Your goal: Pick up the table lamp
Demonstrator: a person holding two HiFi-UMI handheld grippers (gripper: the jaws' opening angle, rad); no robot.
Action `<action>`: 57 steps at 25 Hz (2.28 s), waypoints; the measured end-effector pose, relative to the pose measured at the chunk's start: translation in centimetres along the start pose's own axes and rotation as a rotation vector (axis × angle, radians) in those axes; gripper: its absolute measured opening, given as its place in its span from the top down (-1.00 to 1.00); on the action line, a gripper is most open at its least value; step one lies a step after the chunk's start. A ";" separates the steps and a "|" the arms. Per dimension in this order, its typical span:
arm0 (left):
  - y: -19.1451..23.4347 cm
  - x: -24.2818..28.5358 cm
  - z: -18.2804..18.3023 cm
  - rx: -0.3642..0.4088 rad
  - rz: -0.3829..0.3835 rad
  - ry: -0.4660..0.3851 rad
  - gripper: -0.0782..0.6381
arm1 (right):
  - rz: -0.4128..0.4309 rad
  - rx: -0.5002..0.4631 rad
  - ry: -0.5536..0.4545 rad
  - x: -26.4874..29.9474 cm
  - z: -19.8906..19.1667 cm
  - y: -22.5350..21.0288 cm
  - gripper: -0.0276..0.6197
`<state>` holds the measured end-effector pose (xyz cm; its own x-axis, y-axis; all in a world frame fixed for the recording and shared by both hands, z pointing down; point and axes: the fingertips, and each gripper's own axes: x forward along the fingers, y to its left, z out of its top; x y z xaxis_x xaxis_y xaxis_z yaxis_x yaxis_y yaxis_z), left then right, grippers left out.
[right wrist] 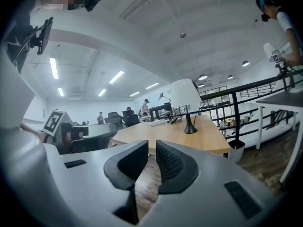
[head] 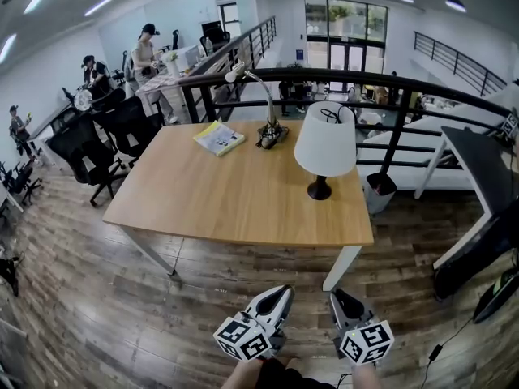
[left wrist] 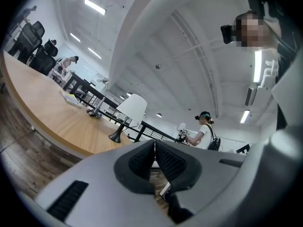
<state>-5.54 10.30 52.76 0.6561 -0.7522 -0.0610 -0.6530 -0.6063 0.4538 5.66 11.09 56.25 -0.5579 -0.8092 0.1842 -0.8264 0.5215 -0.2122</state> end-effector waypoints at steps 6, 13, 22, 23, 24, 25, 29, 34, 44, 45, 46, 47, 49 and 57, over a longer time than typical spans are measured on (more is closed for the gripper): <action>2.2 -0.2 0.2 -0.030 0.046 0.014 0.75 | -0.004 0.070 0.020 1.7 -1.3 -0.8 0.72; 3.5 4.7 1.5 -0.024 -0.008 0.025 0.75 | -0.025 0.059 0.012 4.6 0.8 -3.5 0.72; 5.3 12.9 4.3 -0.007 -0.125 0.032 0.75 | -0.060 0.025 -0.002 9.8 3.8 -7.6 0.72; 5.5 13.6 4.5 -0.007 -0.133 0.033 0.75 | -0.062 0.023 0.000 10.4 4.0 -7.9 0.72; 5.8 14.2 4.8 -0.004 -0.142 0.035 0.75 | -0.066 0.024 0.001 10.9 4.2 -8.3 0.72; 5.9 14.8 5.0 0.000 -0.152 0.038 0.75 | -0.073 0.026 0.001 11.3 4.4 -8.7 0.72; 7.2 16.9 5.6 0.002 -0.179 0.050 0.75 | -0.098 0.026 -0.003 13.2 5.3 -10.1 0.72; 9.4 18.5 6.3 -0.008 -0.192 0.059 0.75 | -0.109 0.027 0.002 15.9 5.8 -11.0 0.72; 12.8 20.3 6.4 -0.042 -0.213 0.078 0.75 | -0.162 0.025 0.011 19.1 5.6 -11.9 0.72; 12.8 20.4 6.3 -0.046 -0.217 0.080 0.75 | -0.166 0.025 0.014 19.1 5.6 -12.1 0.72; 12.8 20.6 6.3 -0.050 -0.221 0.081 0.75 | -0.171 0.027 0.014 19.2 5.6 -12.4 0.72; 12.9 20.8 6.2 -0.052 -0.225 0.081 0.75 | -0.175 0.031 0.013 19.3 5.6 -12.6 0.71; 12.9 21.1 6.1 -0.055 -0.229 0.084 0.75 | -0.179 0.038 0.014 19.4 5.4 -12.9 0.71; 14.1 23.2 6.1 -0.057 -0.248 0.095 0.75 | -0.164 0.064 0.028 21.8 4.9 -14.6 0.72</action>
<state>-1.81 -17.31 52.33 0.8278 -0.5531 -0.0939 -0.4473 -0.7517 0.4845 5.92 -15.49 58.65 -0.4188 -0.8736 0.2478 -0.9004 0.3642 -0.2378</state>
